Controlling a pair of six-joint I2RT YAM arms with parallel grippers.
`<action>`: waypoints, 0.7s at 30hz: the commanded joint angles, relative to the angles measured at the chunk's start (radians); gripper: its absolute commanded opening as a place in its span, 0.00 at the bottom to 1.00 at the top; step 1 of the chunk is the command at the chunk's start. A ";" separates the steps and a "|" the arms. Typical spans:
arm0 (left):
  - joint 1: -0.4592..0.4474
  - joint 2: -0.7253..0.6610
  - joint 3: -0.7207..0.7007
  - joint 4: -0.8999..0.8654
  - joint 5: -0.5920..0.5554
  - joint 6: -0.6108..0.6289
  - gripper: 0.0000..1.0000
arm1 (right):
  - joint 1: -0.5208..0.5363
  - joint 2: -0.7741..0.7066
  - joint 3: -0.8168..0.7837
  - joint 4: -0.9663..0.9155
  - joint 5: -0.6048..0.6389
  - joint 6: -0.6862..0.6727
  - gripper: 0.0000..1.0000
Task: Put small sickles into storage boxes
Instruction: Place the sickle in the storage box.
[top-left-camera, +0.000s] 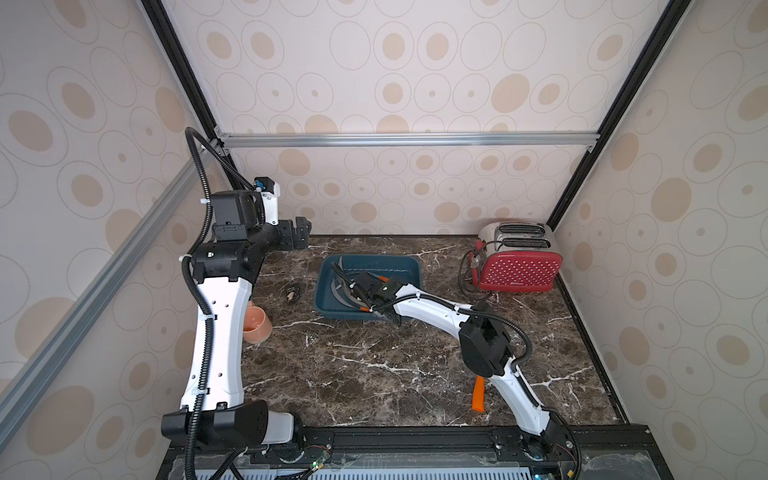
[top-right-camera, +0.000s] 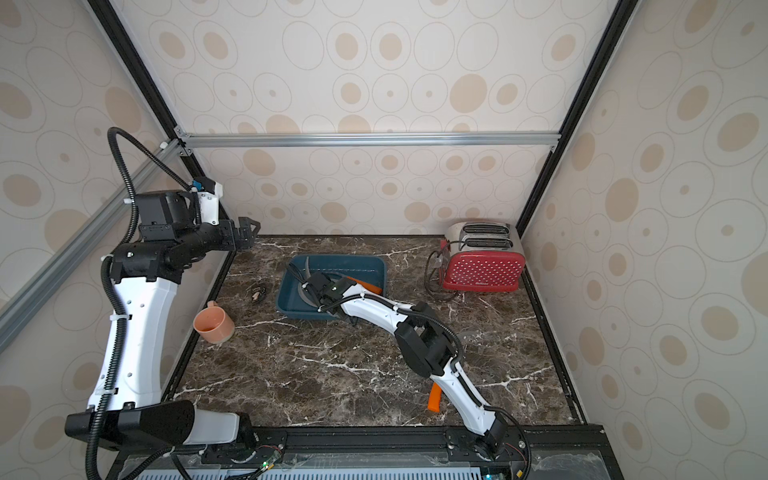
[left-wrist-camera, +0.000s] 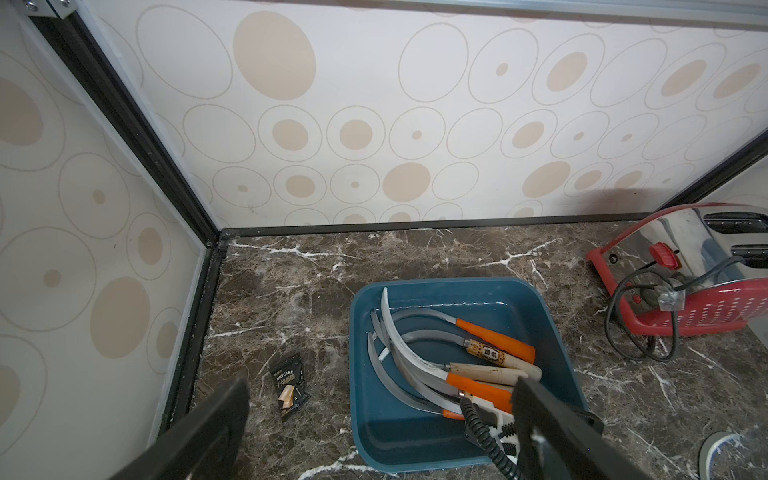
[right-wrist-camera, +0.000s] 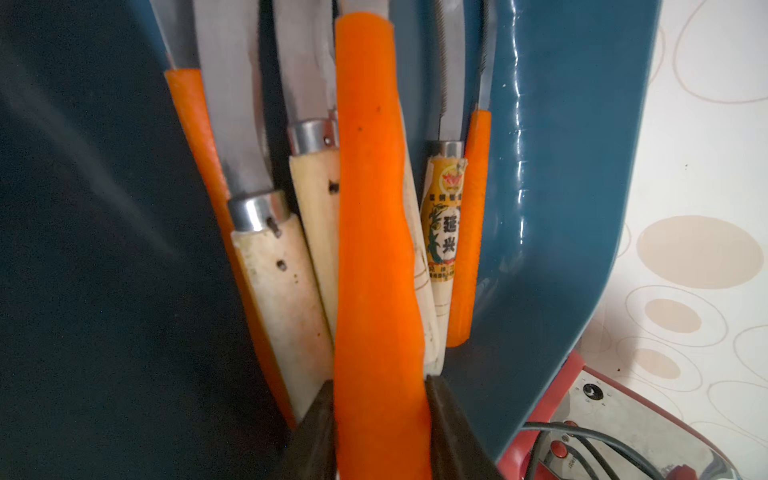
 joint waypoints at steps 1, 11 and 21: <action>0.008 -0.013 0.031 0.005 0.008 -0.011 0.99 | 0.004 -0.014 -0.019 -0.021 -0.004 -0.009 0.40; 0.007 -0.004 0.048 0.008 0.017 -0.018 0.99 | 0.004 -0.052 -0.052 -0.005 0.019 -0.006 0.49; 0.006 -0.008 0.051 0.007 0.019 -0.014 0.99 | -0.003 -0.178 -0.123 0.072 0.019 0.032 0.52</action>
